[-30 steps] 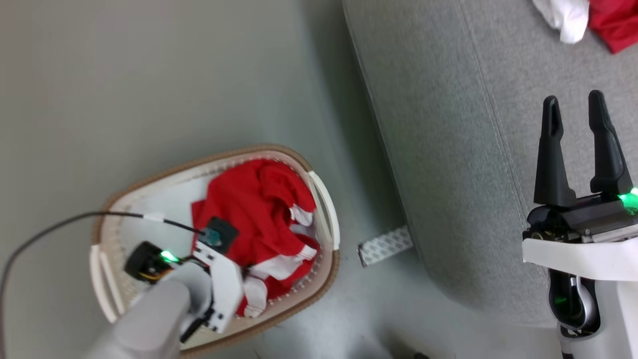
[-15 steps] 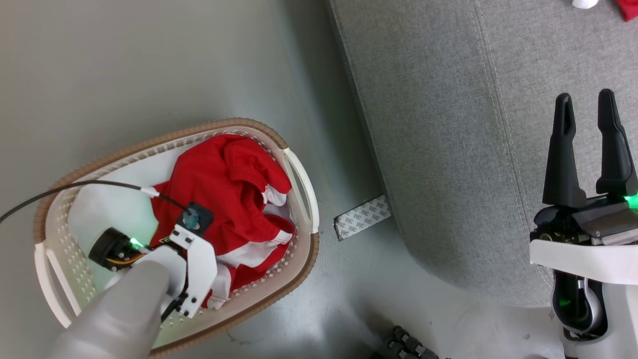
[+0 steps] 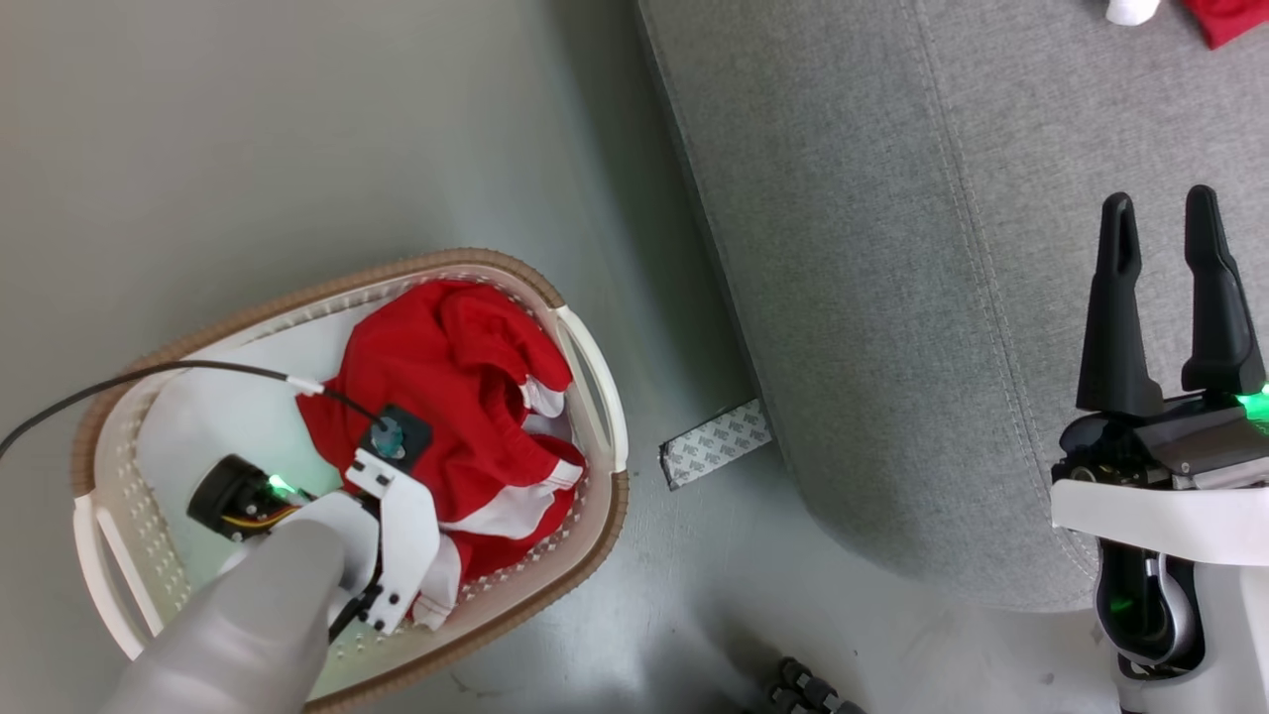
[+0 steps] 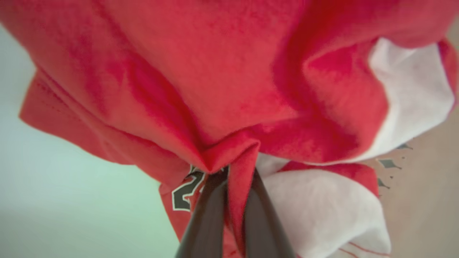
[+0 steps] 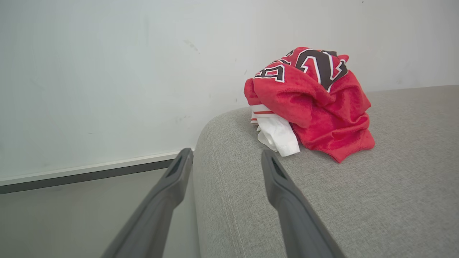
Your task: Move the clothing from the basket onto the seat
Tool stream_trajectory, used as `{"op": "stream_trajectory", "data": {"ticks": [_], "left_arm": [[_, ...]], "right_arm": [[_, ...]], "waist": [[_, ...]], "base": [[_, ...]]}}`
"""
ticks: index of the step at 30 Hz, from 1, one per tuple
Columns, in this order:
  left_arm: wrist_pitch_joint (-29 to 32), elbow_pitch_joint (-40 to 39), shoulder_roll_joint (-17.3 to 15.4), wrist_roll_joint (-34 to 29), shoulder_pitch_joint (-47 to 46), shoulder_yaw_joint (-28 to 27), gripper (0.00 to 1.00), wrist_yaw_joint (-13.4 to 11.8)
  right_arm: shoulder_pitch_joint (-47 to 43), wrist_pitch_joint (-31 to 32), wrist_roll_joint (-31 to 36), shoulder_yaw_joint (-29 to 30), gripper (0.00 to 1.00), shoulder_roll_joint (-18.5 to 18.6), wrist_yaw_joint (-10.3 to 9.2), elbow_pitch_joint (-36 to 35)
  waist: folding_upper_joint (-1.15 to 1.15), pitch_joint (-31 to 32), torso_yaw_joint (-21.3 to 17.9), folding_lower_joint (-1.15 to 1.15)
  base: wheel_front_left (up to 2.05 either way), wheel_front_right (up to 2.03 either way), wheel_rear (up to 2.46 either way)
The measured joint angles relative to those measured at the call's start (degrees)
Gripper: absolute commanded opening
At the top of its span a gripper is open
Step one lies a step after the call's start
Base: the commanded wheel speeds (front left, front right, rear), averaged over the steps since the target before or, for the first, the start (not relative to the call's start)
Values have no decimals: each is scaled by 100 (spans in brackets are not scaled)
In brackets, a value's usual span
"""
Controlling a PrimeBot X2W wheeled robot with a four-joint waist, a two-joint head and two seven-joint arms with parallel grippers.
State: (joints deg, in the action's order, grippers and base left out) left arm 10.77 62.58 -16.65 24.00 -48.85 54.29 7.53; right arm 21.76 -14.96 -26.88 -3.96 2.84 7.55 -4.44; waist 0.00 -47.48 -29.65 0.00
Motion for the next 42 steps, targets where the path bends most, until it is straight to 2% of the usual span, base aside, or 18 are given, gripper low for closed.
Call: {"op": "stream_trajectory", "data": {"ticks": [6,16,22,29,35,42], "left_arm": [[-318,65,31,237,18,36,0,0],[-1146,-162,504,862,385,182,0,0],[-1651,-383,727,1300,669,310,0,0],[-2121,-686,844,1697,848,475,0,0],[-2363,-1031,865,1944,906,568,0,0],[-2548,-1505,846,2013,896,376,0,-10]], "right_arm": [[120,0,15,-99,100,-4,0,102],[114,0,466,60,100,-10,0,424],[-45,0,687,115,100,-13,0,579],[-270,0,872,197,100,-13,0,779],[-452,0,932,232,100,-15,0,918],[-733,0,905,147,100,10,0,1174]], "waist": [[0,219,-41,0],[0,1240,251,-1],[0,1977,536,-1],[0,2719,992,-1],[0,3288,1414,-2],[0,3920,1867,-2]], "base": [[0,0,0],[0,0,0],[0,0,0],[0,0,0],[0,0,0],[0,0,0]]}}
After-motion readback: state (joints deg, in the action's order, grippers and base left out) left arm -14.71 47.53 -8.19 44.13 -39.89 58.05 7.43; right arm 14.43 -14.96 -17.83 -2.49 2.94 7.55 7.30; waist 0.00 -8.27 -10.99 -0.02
